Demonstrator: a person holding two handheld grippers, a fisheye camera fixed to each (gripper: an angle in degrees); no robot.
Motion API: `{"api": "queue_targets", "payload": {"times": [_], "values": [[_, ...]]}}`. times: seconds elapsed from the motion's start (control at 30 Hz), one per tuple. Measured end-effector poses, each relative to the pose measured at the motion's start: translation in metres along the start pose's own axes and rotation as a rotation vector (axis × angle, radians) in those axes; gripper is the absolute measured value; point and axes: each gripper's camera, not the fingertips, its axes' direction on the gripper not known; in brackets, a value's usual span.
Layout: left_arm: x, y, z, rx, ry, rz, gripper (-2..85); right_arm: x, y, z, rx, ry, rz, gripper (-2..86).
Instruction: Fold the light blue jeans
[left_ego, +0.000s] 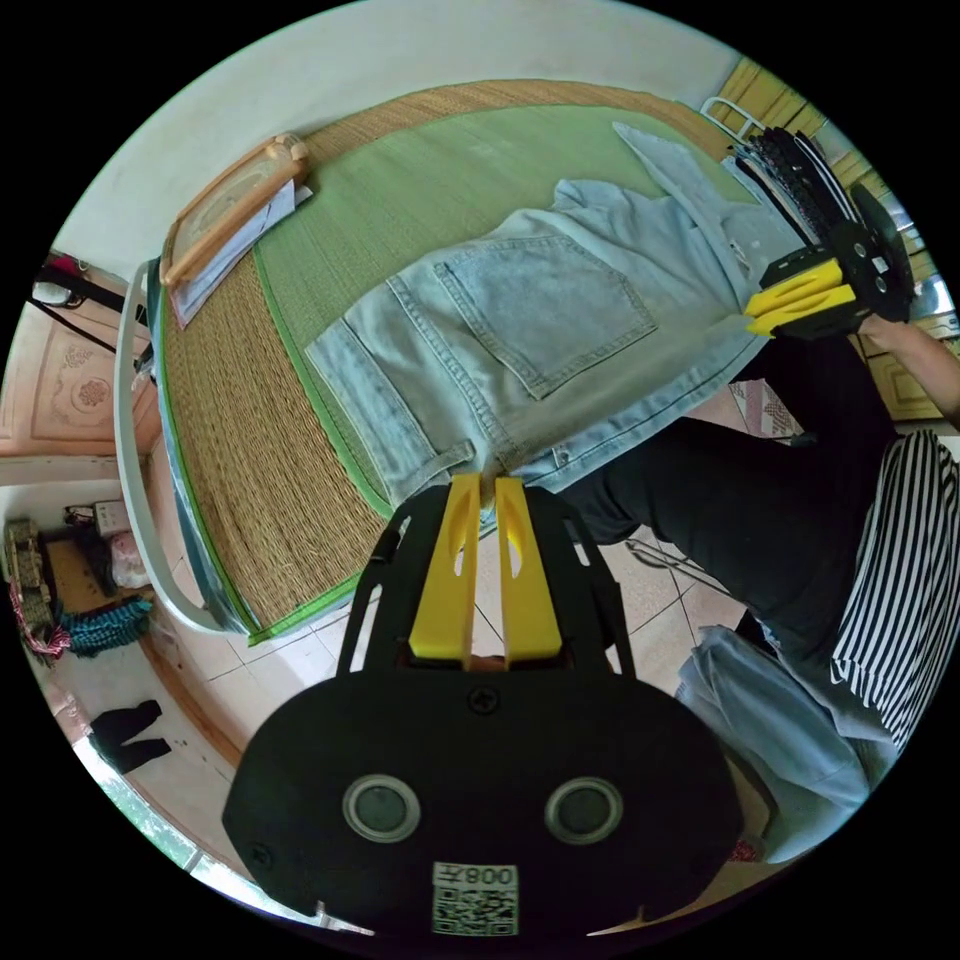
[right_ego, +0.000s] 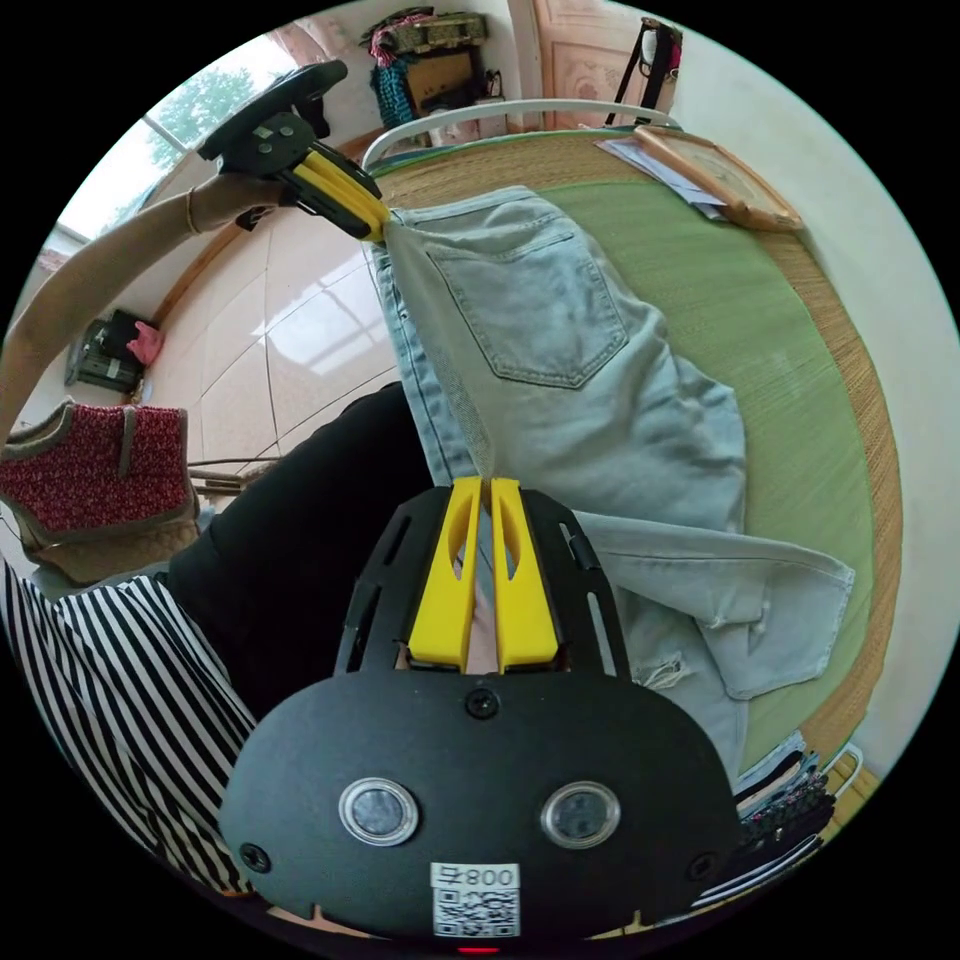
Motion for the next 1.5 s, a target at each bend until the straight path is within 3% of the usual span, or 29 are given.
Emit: {"api": "queue_targets", "payload": {"times": [0.53, 1.03, 1.5], "values": [[-0.011, 0.041, 0.048, -0.056, 0.024, 0.016, 0.8, -0.005, -0.007, 0.081, -0.066, -0.081, 0.034, 1.8], [-0.036, 0.067, 0.074, -0.058, 0.049, -0.024, 0.8, -0.005, -0.006, 0.105, -0.045, -0.117, 0.029, 2.0], [-0.064, 0.097, 0.08, 0.026, 0.142, -0.131, 2.0, 0.02, -0.003, 0.14, -0.059, -0.142, 0.076, 2.7]]}}
